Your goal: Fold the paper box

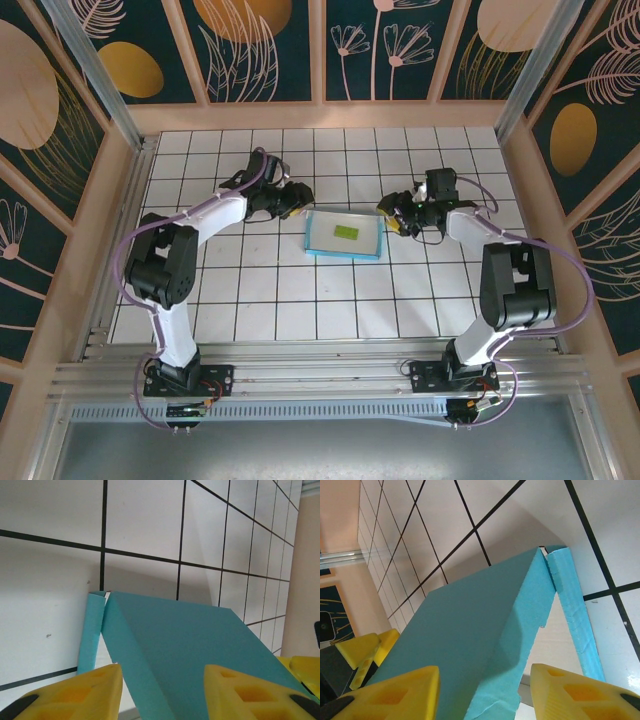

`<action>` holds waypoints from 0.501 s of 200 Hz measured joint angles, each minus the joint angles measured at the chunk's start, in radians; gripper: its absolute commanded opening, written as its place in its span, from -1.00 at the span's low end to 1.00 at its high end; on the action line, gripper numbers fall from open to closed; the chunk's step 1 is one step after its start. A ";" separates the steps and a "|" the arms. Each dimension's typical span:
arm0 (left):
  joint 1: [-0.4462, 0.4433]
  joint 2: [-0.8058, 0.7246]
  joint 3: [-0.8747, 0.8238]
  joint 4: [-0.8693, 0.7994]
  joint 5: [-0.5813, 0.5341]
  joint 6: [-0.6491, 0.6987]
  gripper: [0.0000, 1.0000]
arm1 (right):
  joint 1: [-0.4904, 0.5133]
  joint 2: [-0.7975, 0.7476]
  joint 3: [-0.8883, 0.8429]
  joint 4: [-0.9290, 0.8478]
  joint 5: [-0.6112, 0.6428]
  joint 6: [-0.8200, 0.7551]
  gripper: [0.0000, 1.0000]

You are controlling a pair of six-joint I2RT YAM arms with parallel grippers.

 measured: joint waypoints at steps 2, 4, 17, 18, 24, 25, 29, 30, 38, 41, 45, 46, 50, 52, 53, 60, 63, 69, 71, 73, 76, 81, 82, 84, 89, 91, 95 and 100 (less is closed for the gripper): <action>0.000 0.002 -0.001 0.003 0.004 -0.001 -0.11 | 0.000 0.001 -0.001 0.002 0.000 0.001 0.02; 0.000 0.003 -0.002 0.005 0.006 -0.003 -0.11 | 0.000 0.002 -0.001 0.003 0.000 0.002 0.02; -0.003 0.008 -0.011 0.021 0.021 -0.013 -0.13 | 0.000 0.006 -0.003 0.014 -0.005 0.013 0.01; -0.003 0.008 -0.012 0.022 0.022 -0.013 -0.14 | 0.000 0.006 -0.003 0.014 -0.005 0.013 0.01; -0.003 0.009 -0.017 0.029 0.029 -0.017 -0.15 | 0.000 0.006 -0.003 0.019 -0.008 0.019 0.01; -0.004 0.009 -0.018 0.029 0.030 -0.018 -0.15 | 0.000 0.006 -0.003 0.020 -0.008 0.020 0.01; -0.005 0.009 -0.020 0.035 0.035 -0.021 -0.15 | 0.001 0.006 -0.003 0.023 -0.008 0.021 0.01; -0.005 0.009 -0.021 0.037 0.036 -0.022 -0.15 | 0.002 0.006 -0.003 0.024 -0.008 0.021 0.01; -0.005 0.009 -0.024 0.047 0.044 -0.028 -0.16 | 0.003 0.006 -0.003 0.031 -0.008 0.025 0.01; -0.005 0.009 -0.026 0.051 0.047 -0.031 -0.16 | 0.004 0.006 -0.003 0.034 -0.008 0.027 0.01; -0.006 0.009 -0.027 0.055 0.050 -0.034 -0.16 | 0.005 0.006 -0.003 0.039 -0.008 0.030 0.01; -0.006 0.010 -0.027 0.056 0.050 -0.034 -0.17 | 0.005 0.006 -0.004 0.039 -0.008 0.031 0.01; -0.008 0.010 -0.027 0.061 0.053 -0.035 -0.17 | 0.006 0.006 -0.005 0.044 -0.008 0.032 0.00; -0.008 0.010 -0.027 0.063 0.056 -0.037 -0.17 | 0.007 0.006 -0.006 0.048 -0.008 0.035 -0.01; -0.008 0.010 -0.027 0.064 0.056 -0.037 -0.18 | 0.008 0.006 -0.007 0.049 -0.008 0.037 -0.01; -0.009 0.010 -0.027 0.069 0.062 -0.041 -0.20 | 0.010 0.006 -0.011 0.058 -0.008 0.043 -0.02; -0.010 0.010 -0.027 0.071 0.063 -0.042 -0.20 | 0.010 0.006 -0.013 0.061 -0.008 0.046 -0.03; -0.011 0.010 -0.027 0.076 0.064 -0.044 -0.21 | 0.011 0.006 -0.017 0.066 -0.007 0.050 -0.04; -0.011 0.010 -0.028 0.077 0.064 -0.045 -0.22 | 0.011 0.006 -0.018 0.067 -0.007 0.050 -0.04; -0.011 0.010 -0.028 0.078 0.065 -0.046 -0.22 | 0.011 0.006 -0.020 0.069 -0.007 0.053 -0.05; -0.012 0.010 -0.028 0.081 0.065 -0.046 -0.23 | 0.011 0.006 -0.021 0.070 -0.007 0.055 -0.06; -0.012 0.010 -0.029 0.084 0.065 -0.048 -0.23 | 0.011 0.006 -0.025 0.073 -0.007 0.058 -0.07; -0.011 0.010 -0.029 0.084 0.065 -0.048 -0.24 | 0.011 0.006 -0.026 0.074 -0.007 0.059 -0.07; -0.012 0.010 -0.030 0.085 0.066 -0.049 -0.24 | 0.011 0.006 -0.027 0.076 -0.007 0.061 -0.07; -0.011 0.010 -0.031 0.087 0.066 -0.050 -0.25 | 0.011 0.006 -0.029 0.079 -0.007 0.066 -0.07; -0.012 0.010 -0.031 0.088 0.066 -0.050 -0.25 | 0.011 0.007 -0.031 0.079 -0.007 0.068 -0.08; -0.012 0.010 -0.032 0.089 0.066 -0.050 -0.27 | 0.012 0.007 -0.032 0.080 -0.007 0.069 -0.09; -0.012 0.010 -0.033 0.092 0.066 -0.052 -0.28 | 0.012 0.008 -0.033 0.081 -0.007 0.072 -0.09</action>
